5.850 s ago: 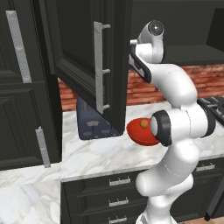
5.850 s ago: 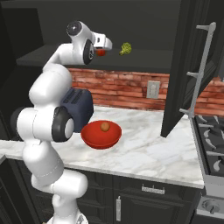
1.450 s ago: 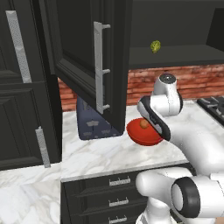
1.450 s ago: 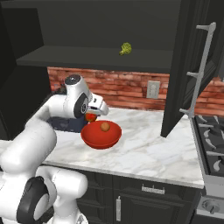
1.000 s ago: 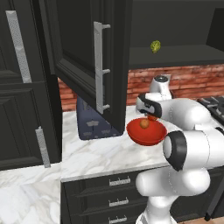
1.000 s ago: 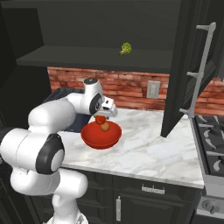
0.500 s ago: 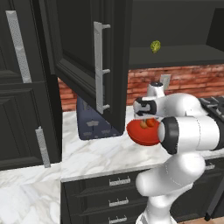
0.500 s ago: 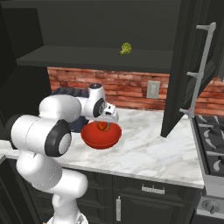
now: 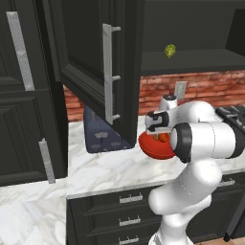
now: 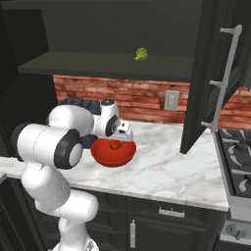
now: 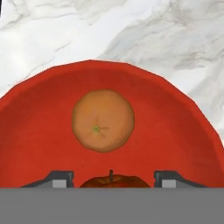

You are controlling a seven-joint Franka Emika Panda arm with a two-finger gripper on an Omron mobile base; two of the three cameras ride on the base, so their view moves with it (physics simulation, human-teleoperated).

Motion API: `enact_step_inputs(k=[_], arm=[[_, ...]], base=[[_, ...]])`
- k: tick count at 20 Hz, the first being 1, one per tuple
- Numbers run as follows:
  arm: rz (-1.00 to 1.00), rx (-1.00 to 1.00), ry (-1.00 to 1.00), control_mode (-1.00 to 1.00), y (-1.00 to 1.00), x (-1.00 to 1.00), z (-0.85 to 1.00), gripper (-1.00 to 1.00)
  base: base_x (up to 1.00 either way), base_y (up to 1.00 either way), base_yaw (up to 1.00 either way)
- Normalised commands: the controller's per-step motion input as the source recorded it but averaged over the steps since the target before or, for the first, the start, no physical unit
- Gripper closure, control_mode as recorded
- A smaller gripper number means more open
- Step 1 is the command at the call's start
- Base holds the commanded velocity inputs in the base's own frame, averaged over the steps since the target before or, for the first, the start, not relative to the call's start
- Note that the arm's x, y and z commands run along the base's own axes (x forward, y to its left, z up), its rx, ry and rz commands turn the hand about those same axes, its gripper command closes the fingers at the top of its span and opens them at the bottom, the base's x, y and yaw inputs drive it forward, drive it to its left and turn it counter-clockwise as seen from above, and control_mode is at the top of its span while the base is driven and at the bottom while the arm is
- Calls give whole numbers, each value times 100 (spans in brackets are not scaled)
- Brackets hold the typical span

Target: Open the cabinet. Pick the apple and tangerine from the cabinet and place them into the bowl. Then close the cabinet.

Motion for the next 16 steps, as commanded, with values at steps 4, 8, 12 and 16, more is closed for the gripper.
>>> enact_step_inputs(k=[4,8,12,16], arm=[[0,1,-9,-100,0,-4,2,-100],[0,0,-21,-100,0,-27,55,-100],[0,0,-21,-100,0,-78,97,-100],[0,0,-20,-100,0,-100,100,-100]], base=[[0,0,0],[0,0,0],[0,0,0],[0,0,0]])
